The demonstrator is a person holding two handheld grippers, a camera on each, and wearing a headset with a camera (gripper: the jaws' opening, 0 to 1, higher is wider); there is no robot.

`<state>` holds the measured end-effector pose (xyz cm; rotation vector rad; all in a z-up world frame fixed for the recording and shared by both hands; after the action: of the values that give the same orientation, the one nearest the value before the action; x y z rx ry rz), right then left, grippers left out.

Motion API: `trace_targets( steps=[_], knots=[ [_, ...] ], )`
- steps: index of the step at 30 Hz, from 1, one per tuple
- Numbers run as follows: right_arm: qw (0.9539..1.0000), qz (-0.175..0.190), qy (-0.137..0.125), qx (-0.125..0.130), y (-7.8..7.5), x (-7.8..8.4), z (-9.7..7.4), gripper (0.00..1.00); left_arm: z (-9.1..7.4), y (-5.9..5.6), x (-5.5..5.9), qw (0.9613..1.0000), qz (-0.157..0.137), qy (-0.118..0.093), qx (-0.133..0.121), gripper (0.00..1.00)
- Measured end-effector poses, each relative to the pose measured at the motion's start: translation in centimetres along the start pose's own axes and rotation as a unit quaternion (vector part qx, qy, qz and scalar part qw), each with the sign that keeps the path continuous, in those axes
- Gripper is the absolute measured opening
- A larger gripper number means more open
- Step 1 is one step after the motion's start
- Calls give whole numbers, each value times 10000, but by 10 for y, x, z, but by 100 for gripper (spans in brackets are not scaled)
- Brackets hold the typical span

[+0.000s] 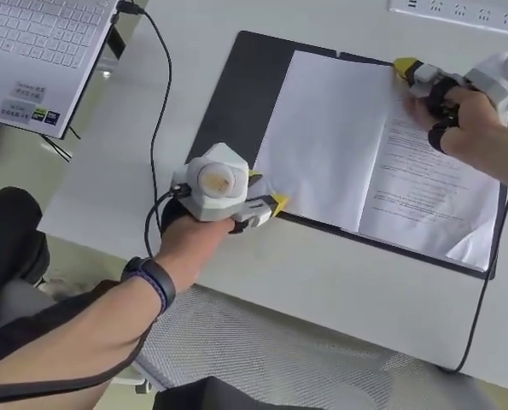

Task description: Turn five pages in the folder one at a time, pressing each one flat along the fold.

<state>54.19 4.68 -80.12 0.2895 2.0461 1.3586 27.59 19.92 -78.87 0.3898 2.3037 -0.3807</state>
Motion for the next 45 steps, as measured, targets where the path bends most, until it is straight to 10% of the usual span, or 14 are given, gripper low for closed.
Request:
trace_targets(
  steps=[9,18,45],
  knots=[
    [9998,-164,101,6,3,5,-3,0,0,1,0,10000,41,11,5,31],
    [9950,-498,765,-413,15,40,-25,0,1,2,1,10000,7,-3,4,31],
    [9821,-644,1561,-830,32,123,-93,0,1,1,1,9999,78,35,71,32]
  ],
)
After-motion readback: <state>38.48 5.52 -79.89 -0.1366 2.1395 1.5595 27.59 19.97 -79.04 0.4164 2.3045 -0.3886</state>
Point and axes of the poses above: the centre of the closed fingertips' face, and the gripper's own axes: z roughly forward along the fingers, y roughly to its left, x roughly out of its underside, the point moved 2 cm from there along -z, roughly backward along the fingers, and after that the axes turned 4 degrees about -x, right-handed, at the moved point
